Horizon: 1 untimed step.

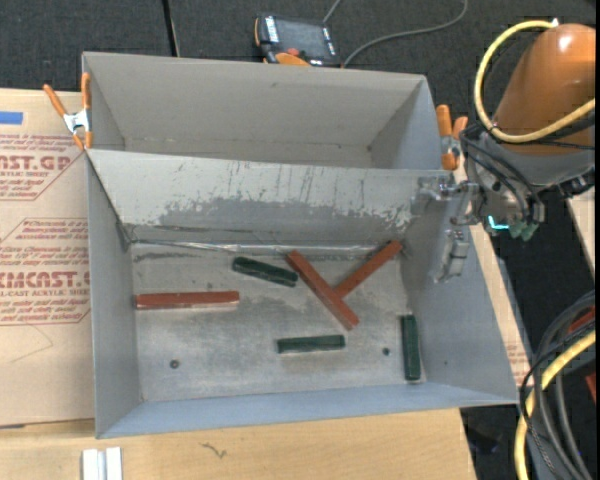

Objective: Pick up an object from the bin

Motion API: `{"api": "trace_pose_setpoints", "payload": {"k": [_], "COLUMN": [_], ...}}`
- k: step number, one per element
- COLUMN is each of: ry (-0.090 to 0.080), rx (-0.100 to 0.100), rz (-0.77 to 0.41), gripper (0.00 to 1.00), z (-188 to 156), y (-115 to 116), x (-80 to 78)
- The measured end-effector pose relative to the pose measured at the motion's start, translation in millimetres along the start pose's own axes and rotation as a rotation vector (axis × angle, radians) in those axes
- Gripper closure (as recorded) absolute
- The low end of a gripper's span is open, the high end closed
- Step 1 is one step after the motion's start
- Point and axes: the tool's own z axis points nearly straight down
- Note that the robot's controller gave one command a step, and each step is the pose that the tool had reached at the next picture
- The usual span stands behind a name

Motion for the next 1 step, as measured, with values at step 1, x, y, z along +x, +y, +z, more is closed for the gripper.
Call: {"api": "trace_pose_setpoints", "payload": {"k": [1], "ry": [0.001], "rx": [-0.002], "rz": [0.091], "gripper": [0.00], "z": [126.2], "y": [24.3], "x": [1.7]}}
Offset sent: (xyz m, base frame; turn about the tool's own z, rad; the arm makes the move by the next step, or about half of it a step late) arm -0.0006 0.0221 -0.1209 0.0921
